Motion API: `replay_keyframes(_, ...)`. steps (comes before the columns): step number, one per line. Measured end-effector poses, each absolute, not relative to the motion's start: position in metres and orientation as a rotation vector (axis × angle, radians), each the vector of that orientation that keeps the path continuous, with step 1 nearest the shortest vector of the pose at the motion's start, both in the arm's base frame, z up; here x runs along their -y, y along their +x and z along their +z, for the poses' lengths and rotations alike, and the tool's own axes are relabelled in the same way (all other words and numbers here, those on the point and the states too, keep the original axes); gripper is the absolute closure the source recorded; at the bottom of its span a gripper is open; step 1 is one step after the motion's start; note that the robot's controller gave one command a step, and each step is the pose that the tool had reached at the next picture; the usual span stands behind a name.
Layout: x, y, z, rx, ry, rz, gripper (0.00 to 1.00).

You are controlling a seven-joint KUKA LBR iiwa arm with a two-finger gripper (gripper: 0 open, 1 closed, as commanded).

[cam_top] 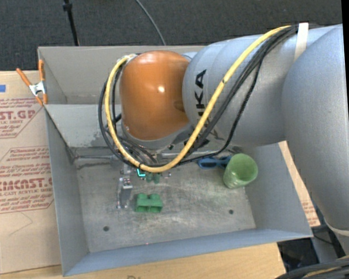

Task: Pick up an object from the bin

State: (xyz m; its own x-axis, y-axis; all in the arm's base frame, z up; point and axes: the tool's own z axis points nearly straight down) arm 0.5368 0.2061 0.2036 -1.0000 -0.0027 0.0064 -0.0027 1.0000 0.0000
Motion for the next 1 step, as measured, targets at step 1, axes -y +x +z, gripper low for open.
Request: replay_keyframes(1,-0.1511,0.5338,0.1165,3.125,0.254,0.002,0.00)
